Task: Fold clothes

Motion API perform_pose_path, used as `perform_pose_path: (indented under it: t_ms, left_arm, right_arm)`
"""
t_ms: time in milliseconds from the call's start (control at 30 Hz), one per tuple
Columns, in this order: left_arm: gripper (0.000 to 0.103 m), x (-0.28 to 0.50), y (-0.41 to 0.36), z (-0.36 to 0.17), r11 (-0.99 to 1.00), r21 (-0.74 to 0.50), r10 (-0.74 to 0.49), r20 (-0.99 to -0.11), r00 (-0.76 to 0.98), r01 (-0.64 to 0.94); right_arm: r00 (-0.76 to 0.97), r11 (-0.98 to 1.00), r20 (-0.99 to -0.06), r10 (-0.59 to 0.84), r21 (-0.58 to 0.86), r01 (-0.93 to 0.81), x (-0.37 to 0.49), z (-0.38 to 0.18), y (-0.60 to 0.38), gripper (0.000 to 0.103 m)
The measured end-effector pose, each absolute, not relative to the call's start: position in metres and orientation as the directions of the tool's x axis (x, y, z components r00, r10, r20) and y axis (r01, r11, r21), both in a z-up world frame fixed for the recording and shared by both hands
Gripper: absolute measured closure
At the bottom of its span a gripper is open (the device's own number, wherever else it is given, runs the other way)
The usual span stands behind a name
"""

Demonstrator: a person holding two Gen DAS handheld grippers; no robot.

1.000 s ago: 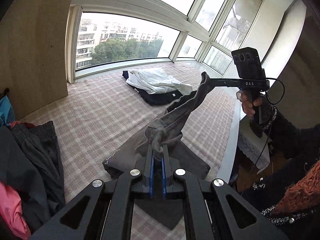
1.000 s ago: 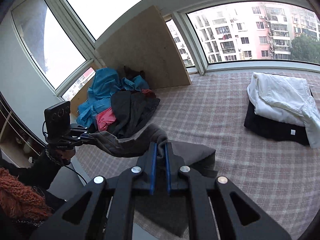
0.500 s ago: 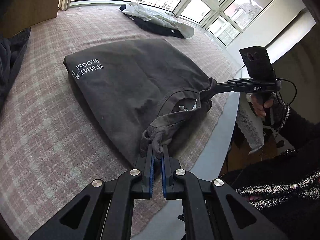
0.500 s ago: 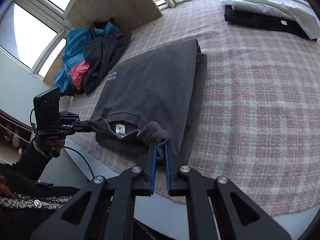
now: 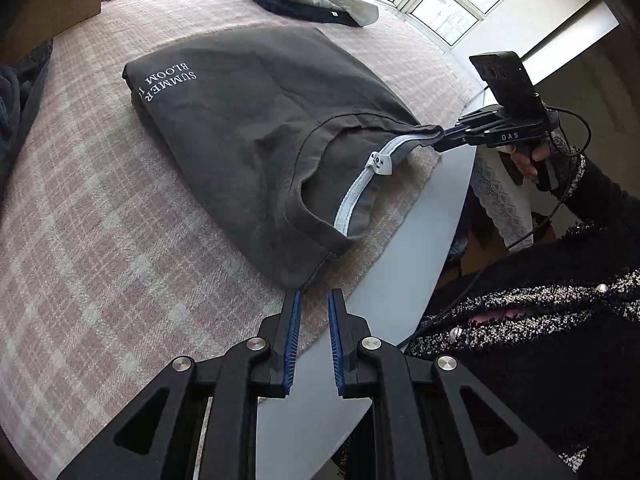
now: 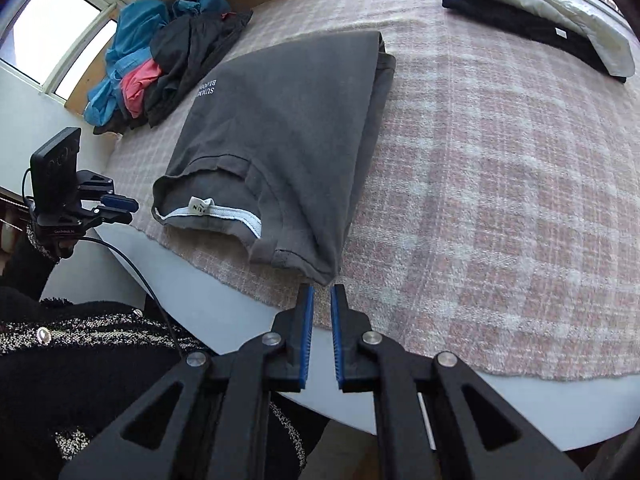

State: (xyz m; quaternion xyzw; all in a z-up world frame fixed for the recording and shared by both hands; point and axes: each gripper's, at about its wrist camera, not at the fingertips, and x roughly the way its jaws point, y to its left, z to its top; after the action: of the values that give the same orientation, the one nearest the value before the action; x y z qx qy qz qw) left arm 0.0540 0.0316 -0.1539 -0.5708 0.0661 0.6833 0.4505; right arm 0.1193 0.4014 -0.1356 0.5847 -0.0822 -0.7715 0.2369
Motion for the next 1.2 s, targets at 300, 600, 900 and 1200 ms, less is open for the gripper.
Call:
perform_pose_path:
  t_ms: [300,600,900,1200]
  left_arm:
    - [0.091,0.016,0.074,-0.139,-0.511,-0.434,0.639,-0.769,0.010,-0.742]
    - [0.091,0.032,0.098,-0.142,-0.494,-0.394,0.543,-0.836,0.079,-0.775]
    - [0.086,-0.013,0.231,-0.129,-0.367,-0.124,0.461,-0.885,-0.064,-0.922]
    - [0.086,-0.021,0.249,-0.173,-0.288,-0.150,0.412,-0.911,0.019,-0.946]
  right_arm:
    - [-0.259,-0.878,-0.863,-0.435,0.342,0.335,0.072,-0.159,0.358,0.093]
    - [-0.395,-0.884,-0.790,-0.468,0.413,0.221,0.032,-0.133,0.423,0.087]
    - [-0.299,-0.876,-0.870,-0.393,0.255,0.409,-0.061,-0.173,0.415,0.085]
    - [-0.210,-0.746,-0.847,-0.488,0.280,0.604,-0.082,-0.185,0.394,0.074]
